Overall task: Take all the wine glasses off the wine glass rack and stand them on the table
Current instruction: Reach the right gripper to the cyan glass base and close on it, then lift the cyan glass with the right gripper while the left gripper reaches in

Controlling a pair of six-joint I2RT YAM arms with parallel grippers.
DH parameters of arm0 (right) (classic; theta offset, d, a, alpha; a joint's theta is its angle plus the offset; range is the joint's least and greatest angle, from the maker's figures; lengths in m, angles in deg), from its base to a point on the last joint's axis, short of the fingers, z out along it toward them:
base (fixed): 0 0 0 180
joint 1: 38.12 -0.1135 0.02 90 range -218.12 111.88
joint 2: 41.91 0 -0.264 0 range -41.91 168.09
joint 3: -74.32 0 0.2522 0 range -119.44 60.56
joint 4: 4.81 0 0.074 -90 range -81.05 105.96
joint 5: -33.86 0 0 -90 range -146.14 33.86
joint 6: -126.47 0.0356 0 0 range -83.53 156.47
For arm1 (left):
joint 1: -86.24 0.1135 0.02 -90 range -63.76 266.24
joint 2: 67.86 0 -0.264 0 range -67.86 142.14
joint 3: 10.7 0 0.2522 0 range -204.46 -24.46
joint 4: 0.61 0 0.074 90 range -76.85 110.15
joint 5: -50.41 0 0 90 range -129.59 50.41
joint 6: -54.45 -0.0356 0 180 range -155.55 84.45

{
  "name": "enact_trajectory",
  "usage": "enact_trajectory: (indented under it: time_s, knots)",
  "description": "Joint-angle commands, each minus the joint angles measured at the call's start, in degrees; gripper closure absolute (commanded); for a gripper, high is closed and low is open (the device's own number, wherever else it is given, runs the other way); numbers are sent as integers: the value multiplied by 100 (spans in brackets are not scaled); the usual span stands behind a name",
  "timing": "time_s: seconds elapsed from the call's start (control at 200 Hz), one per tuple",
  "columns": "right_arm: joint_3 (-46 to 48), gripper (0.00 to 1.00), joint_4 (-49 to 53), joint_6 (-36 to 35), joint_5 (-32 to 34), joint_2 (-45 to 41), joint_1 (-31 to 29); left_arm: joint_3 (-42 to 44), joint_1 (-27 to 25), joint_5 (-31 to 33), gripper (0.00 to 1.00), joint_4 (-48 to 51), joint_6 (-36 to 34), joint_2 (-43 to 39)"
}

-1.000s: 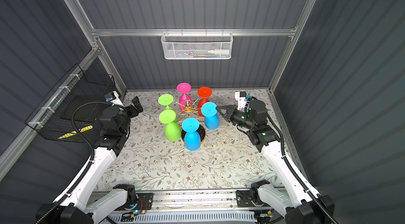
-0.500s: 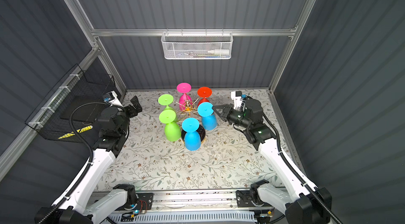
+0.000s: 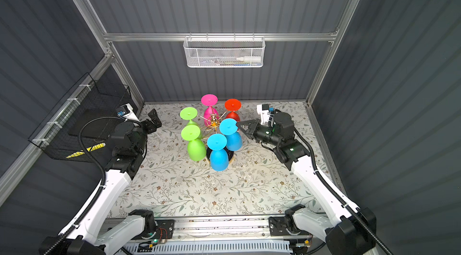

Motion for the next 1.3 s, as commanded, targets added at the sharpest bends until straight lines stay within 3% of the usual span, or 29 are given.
enact_trajectory:
  time_s: [0.0,0.625,0.86,1.155,1.296]
  knots:
    - [1,100,-53,9,36,-175,-55,-155,3,-43,0,10,67,-103]
    - [409,100,716,-155,586,-1066,-48,-133,3,-5,0,-95,102,-107]
    - [464,100,1075,-304,820,-1467,65,82,3,24,0,-578,-68,-229]
    - [118,100,1983,-821,730,-1877,833,57,3,-493,1,-905,-918,-573]
    - [-235,100,2337,-1150,622,-1984,1344,-103,3,-1088,1,-808,-1147,-644]
